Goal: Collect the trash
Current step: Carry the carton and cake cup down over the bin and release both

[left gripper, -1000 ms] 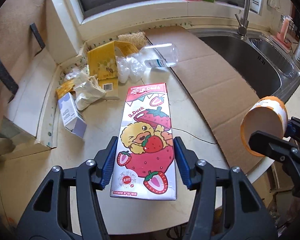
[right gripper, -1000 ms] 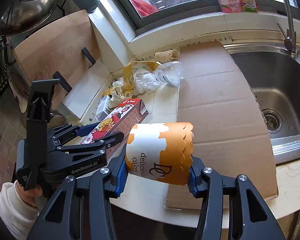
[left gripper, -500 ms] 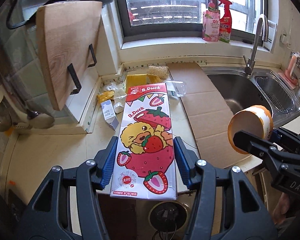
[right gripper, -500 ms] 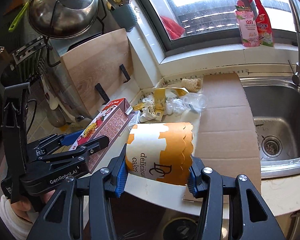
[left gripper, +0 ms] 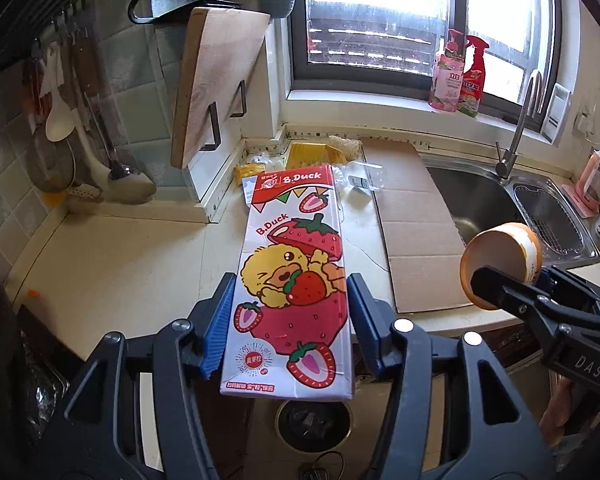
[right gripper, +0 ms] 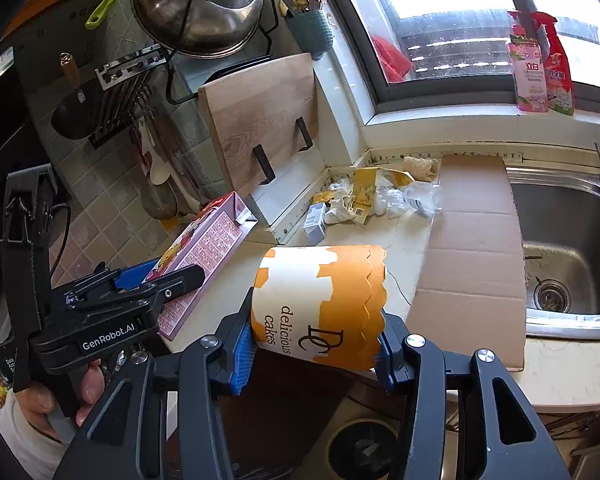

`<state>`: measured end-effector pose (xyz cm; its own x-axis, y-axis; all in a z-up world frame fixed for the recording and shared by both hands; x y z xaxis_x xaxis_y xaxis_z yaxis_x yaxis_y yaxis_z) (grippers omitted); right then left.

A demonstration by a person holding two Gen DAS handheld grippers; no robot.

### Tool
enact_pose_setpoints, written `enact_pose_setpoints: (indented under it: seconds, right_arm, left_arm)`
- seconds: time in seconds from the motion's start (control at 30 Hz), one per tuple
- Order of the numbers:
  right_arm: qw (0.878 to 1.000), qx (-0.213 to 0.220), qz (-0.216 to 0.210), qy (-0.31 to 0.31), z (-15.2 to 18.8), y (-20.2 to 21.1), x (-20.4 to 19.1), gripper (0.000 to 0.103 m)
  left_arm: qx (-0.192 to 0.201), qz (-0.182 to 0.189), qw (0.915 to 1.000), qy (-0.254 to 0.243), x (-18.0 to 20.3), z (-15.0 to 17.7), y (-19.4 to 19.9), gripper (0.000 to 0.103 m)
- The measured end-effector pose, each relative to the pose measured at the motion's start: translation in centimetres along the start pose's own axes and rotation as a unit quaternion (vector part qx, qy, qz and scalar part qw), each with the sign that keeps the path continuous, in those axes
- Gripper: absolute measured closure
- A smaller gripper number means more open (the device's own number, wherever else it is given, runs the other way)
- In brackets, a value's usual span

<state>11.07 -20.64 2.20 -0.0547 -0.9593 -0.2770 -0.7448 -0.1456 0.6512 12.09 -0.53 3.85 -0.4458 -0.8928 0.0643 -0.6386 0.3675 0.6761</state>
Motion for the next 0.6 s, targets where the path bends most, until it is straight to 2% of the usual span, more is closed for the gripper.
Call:
enact_pose_setpoints:
  seconds: [0.23,0.37,0.47,0.6]
  right_arm:
    - [1.000,-0.021,-0.013,0.016,3.3,1.6,-0.5,0.054]
    - [0.999,-0.040,-0.012,0.031,6.0,1.5,-0.6,0.054]
    - [0.998,-0.058,-0.013,0.037,8.5,0.9,-0.8,0.054]
    - [0.995,-0.083,-0.013,0.045,12.3,-0.6,-1.0,0.054]
  left_arm:
    - [0.016,-0.004,0.9998,0.014,0.6,4.9,2.5,0.051]
    - [0.030,-0.024,0.9993,0.003,0.9,8.1,2.7,0.051]
    - [0.022,-0.025,0.9994,0.006,0.7,10.7,1.8,0.051]
    - [-0.008,-0.010,0.9994,0.033,-0.1,14.3,-0.4,0.051]
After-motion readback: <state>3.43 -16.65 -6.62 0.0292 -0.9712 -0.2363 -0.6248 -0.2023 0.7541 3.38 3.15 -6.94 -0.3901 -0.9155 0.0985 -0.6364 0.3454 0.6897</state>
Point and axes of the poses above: each gripper's, at about its wrist camera, not at the fingertips, and y roughly against the way its jaws point, x to its right, z to its underside, the point moved 1 cm from there along -y, roughly the way its jaws point, and after that the axes turned 8 degrees about z, right-handed, at the moved point
